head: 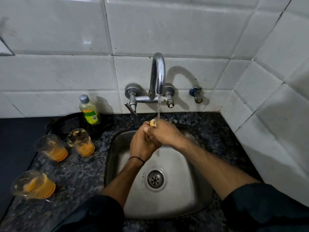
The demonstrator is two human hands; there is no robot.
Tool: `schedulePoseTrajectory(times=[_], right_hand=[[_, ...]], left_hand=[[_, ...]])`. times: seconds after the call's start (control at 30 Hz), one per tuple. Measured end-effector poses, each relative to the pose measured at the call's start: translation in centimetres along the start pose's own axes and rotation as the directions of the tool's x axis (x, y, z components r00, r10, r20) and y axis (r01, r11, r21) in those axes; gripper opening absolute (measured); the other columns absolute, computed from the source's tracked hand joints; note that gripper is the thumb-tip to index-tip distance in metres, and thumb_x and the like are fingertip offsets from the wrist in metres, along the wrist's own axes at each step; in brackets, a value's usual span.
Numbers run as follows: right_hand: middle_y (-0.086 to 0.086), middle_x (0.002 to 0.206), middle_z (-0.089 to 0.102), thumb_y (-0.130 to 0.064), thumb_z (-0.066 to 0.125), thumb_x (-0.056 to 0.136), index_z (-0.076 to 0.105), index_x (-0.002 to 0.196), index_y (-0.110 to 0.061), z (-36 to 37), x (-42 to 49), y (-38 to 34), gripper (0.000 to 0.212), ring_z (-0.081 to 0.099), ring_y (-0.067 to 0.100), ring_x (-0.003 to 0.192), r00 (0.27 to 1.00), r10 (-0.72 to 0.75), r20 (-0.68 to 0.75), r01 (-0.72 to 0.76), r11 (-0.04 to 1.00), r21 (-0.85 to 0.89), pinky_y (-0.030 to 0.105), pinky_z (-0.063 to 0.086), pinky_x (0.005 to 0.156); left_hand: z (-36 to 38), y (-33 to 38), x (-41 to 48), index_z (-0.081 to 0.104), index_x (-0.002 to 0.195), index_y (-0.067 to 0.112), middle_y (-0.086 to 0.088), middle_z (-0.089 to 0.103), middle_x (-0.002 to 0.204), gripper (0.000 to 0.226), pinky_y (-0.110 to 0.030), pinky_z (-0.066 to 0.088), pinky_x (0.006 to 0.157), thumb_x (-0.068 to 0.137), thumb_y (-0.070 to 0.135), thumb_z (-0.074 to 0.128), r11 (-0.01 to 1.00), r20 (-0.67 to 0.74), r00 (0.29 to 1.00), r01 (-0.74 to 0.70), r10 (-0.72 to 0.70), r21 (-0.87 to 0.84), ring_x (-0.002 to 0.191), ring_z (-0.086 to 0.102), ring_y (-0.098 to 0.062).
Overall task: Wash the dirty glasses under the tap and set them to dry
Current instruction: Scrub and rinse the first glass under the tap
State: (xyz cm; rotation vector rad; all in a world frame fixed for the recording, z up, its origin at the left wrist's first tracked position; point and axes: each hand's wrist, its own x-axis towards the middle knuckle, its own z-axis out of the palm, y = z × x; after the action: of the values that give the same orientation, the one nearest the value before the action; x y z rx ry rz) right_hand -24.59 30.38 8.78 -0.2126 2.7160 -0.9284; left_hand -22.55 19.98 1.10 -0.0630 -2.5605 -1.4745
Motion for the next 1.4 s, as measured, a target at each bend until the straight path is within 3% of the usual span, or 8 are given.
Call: schedulePoseTrajectory(times=[0.1,0.23,0.43,0.5,0.73,0.93,1.17,1.4], right_hand=[[0.002,0.083,0.068,-0.027,0.064,0.091,0.066,0.079,-0.015,-1.5,0.0,0.1,0.017,0.064,0.017,0.077,0.981,-0.123,0.152,0.139,0.985,-0.103,0.034,0.049,0.073],[-0.012,0.07,0.063,-0.02,0.069,0.09,0.061,0.07,-0.028,-3.2,-0.7,1.7,0.023,0.056,0.005,0.065,0.906,-0.239,0.348,0.278,0.958,-0.064,0.031,0.047,0.065],[-0.004,0.081,0.073,-0.037,0.055,0.1,0.07,0.076,-0.024,-0.4,0.1,0.6,0.031,0.071,0.016,0.085,0.99,-0.057,0.133,0.027,0.976,0.215,0.043,0.056,0.091],[0.002,0.08,0.074,-0.031,0.055,0.099,0.069,0.074,-0.017,-0.1,0.5,0.3,0.032,0.071,0.022,0.085,0.993,-0.014,0.114,-0.005,0.987,0.159,0.045,0.054,0.092],[-0.009,0.114,0.074,-0.02,0.066,0.093,0.075,0.111,-0.029,-1.7,-0.3,3.1,0.022,0.066,0.008,0.108,0.938,-0.272,0.213,0.26,0.962,0.08,0.029,0.049,0.101],[-0.001,0.081,0.072,-0.046,0.054,0.099,0.068,0.08,-0.019,0.7,0.8,1.0,0.035,0.072,0.018,0.082,0.998,0.014,0.065,-0.017,0.998,0.057,0.035,0.056,0.079],[-0.015,0.075,0.064,-0.028,0.063,0.092,0.059,0.07,-0.038,-2.0,-0.8,1.4,0.025,0.058,0.002,0.084,0.895,-0.275,0.351,0.355,0.916,-0.189,0.046,0.03,0.109],[0.005,0.084,0.071,-0.053,0.051,0.097,0.066,0.077,-0.016,0.4,-0.7,-0.1,0.044,0.069,0.021,0.084,0.993,0.119,0.025,-0.122,0.973,0.196,0.037,0.054,0.076]], left_hand=[[-0.5,-0.8,0.3,0.048,0.112,0.039,0.011,0.064,0.103,0.059,-0.021,0.052,0.074,0.067,0.025,0.083,0.993,0.073,0.994,-0.073,0.08,-0.098,0.093,0.063,-0.006],[-1.8,-2.9,1.8,0.055,0.115,0.027,-0.004,0.068,0.108,0.069,-0.052,0.056,0.083,0.055,0.023,0.089,0.95,0.349,0.935,0.046,0.067,-0.308,0.098,0.067,-0.025],[-0.9,-1.0,0.5,0.054,0.112,0.032,0.011,0.067,0.095,0.054,-0.034,0.053,0.075,0.063,0.042,0.077,0.986,0.071,0.997,-0.01,-0.002,0.167,0.09,0.065,-0.014],[-0.4,-0.6,-0.2,0.053,0.11,0.033,0.01,0.068,0.095,0.048,-0.032,0.055,0.073,0.069,0.033,0.078,0.998,0.035,0.999,-0.006,0.004,0.056,0.089,0.066,-0.011],[-2.6,-3.9,2.6,0.063,0.109,0.024,0.005,0.071,0.092,0.057,-0.036,0.054,0.063,0.057,0.026,0.084,0.971,0.428,0.901,0.16,-0.071,-0.176,0.077,0.064,-0.012],[0.0,-2.3,-0.6,0.057,0.097,0.031,0.013,0.067,0.088,0.044,-0.014,0.048,0.067,0.061,0.032,0.082,0.992,0.117,0.989,0.105,-0.096,-0.074,0.082,0.063,0.002],[-1.6,-3.2,0.8,0.063,0.105,0.017,0.004,0.072,0.087,0.044,-0.028,0.053,0.059,0.066,0.014,0.083,0.998,0.355,0.934,0.054,-0.037,-0.038,0.071,0.066,-0.008],[-0.5,-1.1,-0.1,0.06,0.105,0.032,0.013,0.069,0.089,0.051,-0.035,0.057,0.073,0.059,0.038,0.081,0.999,0.076,0.996,0.039,-0.042,0.036,0.084,0.066,-0.007]])
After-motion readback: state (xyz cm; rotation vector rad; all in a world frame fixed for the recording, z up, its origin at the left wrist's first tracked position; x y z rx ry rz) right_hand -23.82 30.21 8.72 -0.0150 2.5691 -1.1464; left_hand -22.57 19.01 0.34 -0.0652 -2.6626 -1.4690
